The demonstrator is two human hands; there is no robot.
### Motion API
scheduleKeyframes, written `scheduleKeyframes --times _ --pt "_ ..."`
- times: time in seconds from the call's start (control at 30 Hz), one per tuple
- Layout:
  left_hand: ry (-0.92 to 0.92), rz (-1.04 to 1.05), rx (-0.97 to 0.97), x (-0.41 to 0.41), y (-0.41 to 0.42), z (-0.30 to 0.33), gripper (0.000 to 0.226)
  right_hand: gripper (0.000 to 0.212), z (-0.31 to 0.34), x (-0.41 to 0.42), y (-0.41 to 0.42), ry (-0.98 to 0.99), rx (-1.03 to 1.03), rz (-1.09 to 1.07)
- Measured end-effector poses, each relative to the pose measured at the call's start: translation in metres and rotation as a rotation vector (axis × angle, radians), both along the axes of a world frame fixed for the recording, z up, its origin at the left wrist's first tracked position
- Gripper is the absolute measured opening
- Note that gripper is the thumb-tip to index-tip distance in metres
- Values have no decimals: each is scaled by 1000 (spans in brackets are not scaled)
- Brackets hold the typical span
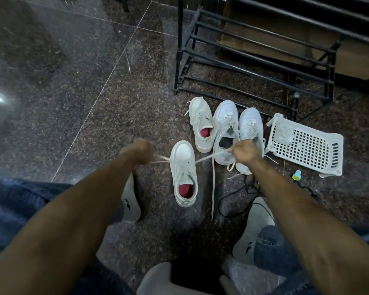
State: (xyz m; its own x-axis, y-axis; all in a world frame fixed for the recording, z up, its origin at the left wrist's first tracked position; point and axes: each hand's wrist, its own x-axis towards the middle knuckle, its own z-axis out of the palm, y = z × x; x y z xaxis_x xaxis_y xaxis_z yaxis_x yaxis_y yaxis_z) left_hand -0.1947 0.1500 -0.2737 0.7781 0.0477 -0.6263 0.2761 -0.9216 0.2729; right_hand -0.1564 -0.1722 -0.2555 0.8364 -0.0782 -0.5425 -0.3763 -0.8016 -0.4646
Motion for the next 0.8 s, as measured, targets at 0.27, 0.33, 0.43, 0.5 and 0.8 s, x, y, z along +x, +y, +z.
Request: scheduleKeyframes --times 0.27,0.33,0.43,0.5,0.8 --pt "202 -99 192 -21 14 -20 37 28 -24 -28 -9 44 -453 442" --pt "168 -143 104 -26 -12 -30 46 46 -38 -35 8 56 -348 545" --pt "91 -193 -40 -35 -51 -49 43 57 -52 -43 36 91 -237 623" --pt "77 -144 -109 -46 -70 -58 38 47 -60 -49 52 79 -216 630" --pt "81 352 -465 -45 -66 -64 25 11 -74 -57 56 152 11 373"
